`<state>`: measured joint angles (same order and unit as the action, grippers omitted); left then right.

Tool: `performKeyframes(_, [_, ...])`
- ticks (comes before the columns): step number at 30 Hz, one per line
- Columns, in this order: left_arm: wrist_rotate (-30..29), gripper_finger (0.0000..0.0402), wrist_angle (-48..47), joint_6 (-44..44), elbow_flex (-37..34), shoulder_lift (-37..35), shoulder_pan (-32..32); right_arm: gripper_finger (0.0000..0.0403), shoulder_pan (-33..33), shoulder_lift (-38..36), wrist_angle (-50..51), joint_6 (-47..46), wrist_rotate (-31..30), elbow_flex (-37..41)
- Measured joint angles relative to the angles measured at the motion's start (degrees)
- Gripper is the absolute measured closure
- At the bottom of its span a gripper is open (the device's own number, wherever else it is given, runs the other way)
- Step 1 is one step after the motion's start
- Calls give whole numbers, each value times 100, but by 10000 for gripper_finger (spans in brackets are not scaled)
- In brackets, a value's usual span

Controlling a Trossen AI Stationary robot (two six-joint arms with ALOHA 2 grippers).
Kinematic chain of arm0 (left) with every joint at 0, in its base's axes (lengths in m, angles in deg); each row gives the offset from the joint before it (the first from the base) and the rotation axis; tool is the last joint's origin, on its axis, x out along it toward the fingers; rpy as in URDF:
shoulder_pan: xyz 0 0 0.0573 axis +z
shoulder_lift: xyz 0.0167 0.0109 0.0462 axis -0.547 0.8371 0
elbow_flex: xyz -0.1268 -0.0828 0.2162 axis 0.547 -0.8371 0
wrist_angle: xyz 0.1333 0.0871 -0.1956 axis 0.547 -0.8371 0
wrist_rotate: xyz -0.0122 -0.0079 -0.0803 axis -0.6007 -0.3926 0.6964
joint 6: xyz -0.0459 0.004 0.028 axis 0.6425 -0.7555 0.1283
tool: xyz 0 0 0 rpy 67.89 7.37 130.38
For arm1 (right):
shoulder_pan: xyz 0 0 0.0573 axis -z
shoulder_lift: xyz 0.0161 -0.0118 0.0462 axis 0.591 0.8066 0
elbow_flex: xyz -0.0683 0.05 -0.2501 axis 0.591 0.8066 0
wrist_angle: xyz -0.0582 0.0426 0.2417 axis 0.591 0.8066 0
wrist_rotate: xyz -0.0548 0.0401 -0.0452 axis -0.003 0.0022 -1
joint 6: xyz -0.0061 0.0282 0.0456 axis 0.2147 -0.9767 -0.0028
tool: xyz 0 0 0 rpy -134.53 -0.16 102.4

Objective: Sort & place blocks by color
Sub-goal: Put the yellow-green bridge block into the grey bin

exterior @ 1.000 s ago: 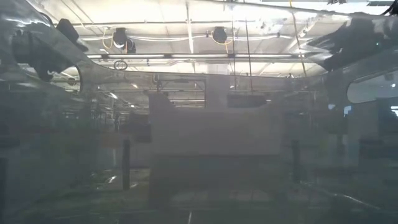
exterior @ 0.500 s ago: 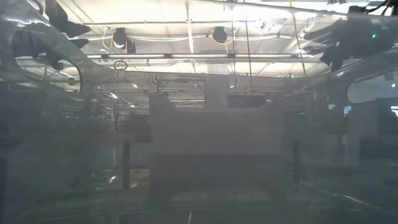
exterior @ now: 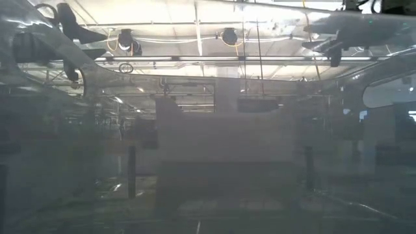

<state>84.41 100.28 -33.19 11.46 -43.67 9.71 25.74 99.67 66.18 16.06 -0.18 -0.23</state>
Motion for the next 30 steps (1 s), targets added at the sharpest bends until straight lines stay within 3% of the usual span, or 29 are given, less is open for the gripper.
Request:
performKeyframes(7, [176,201,-331,-268,656,909,-65,177,-309,793,83,-156,409,-424])
performKeyframes(17, [295,201,-701,-753,1460,2308,-617,177,-1653,1299,92,-66,366,-625])
performKeyframes(25, [295,201,-648,-772,1681,3033,-992,177,-2957,1493,134,484,-205,-831])
performKeyframes(30, [293,201,-611,-728,1681,3219,-1138,177,-3616,1713,1727,1506,-1037,-1199])
